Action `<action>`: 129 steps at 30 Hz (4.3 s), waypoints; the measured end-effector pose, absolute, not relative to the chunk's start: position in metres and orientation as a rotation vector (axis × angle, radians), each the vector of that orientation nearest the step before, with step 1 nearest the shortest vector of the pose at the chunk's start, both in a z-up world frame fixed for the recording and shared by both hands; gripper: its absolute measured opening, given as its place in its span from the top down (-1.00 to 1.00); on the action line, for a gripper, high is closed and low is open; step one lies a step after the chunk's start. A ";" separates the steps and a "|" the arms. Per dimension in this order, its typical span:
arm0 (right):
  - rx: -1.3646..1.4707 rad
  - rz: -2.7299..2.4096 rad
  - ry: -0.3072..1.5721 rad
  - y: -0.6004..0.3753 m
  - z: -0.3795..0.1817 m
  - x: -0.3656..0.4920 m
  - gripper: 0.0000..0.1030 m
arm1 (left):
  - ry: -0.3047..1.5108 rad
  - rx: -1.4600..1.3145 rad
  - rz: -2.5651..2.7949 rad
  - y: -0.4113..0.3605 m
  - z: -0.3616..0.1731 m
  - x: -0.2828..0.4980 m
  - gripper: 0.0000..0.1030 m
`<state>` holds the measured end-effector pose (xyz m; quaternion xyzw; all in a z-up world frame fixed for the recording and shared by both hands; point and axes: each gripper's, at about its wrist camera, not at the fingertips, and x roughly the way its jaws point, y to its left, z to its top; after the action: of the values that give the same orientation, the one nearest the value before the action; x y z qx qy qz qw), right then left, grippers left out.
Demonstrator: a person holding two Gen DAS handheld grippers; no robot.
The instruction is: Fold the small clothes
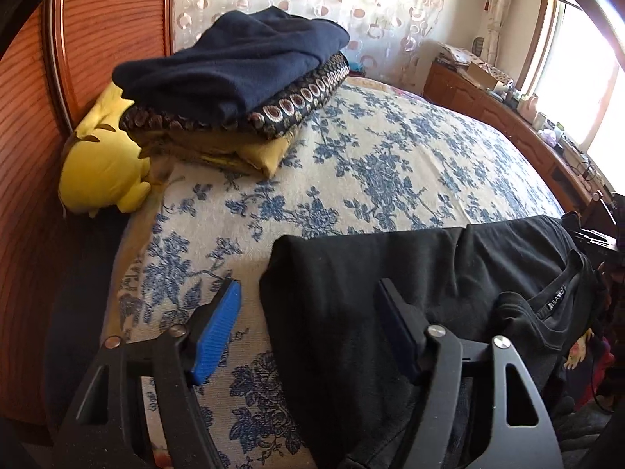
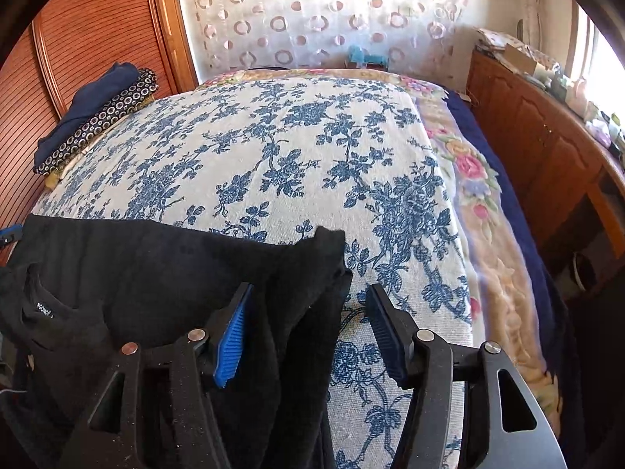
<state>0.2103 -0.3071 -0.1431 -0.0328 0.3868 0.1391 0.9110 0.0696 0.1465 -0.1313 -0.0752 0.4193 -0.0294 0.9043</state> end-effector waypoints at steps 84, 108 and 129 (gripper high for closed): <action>-0.072 0.274 0.725 -0.350 -0.128 0.256 0.10 | 0.837 0.115 -0.186 0.045 -0.134 0.145 -0.53; 0.018 0.351 0.721 -0.345 -0.125 0.185 0.10 | 0.845 0.106 -0.192 0.048 -0.135 0.148 -0.60; -0.019 0.324 0.732 -0.339 -0.135 0.187 0.10 | 0.825 -0.083 -0.131 0.103 -0.129 0.093 0.08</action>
<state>0.1866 -0.3386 -0.1350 -0.0094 0.3561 0.1575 0.9210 0.0928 0.1032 -0.1291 -0.0403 0.4005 -0.0638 0.9132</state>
